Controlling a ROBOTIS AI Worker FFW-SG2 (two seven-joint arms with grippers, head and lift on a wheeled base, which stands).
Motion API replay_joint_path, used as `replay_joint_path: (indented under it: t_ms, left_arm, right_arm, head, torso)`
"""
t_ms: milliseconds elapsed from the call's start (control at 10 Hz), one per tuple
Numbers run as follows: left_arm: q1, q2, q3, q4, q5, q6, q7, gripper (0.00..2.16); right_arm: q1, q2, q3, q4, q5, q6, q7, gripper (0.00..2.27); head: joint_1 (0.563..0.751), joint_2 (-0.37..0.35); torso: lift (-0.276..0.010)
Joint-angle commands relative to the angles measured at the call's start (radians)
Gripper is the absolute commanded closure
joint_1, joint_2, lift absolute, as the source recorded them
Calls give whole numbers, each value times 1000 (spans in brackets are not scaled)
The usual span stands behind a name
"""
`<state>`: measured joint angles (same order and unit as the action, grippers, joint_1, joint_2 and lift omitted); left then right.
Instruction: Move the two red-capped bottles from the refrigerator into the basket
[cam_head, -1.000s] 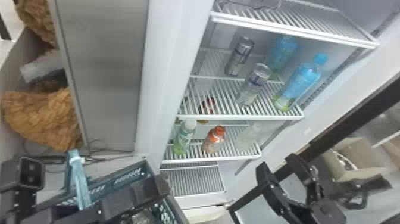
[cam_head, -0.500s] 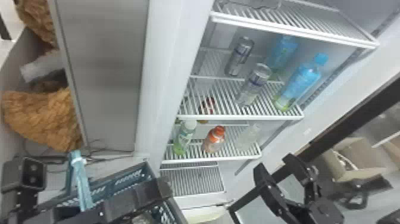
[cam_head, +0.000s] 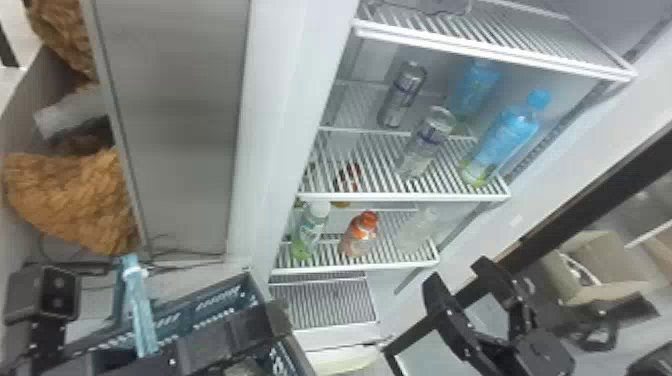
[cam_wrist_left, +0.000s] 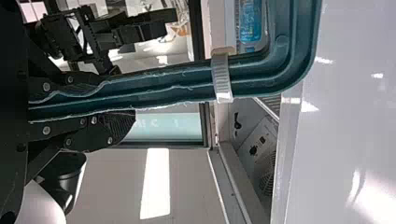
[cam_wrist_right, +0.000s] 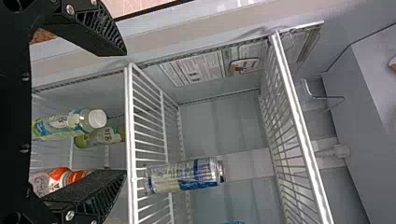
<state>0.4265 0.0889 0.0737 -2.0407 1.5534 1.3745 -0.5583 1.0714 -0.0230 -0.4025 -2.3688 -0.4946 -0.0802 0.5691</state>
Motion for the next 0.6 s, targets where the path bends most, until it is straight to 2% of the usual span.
replay_joint_path:
  t_ms: [0, 500]
  left_arm:
    - [-2, 0, 0, 0, -2, 0, 0, 1205]
    - [0, -3, 2, 0, 0, 0, 0, 1205]
  right_arm:
    - [-1, -2, -2, 2, 0, 7, 0, 113]
    - [-14, -3, -4, 2, 8, 16, 0, 121]
  head:
    - [695, -350]
    - [695, -350]
  torso:
    - [0]
    - [0]
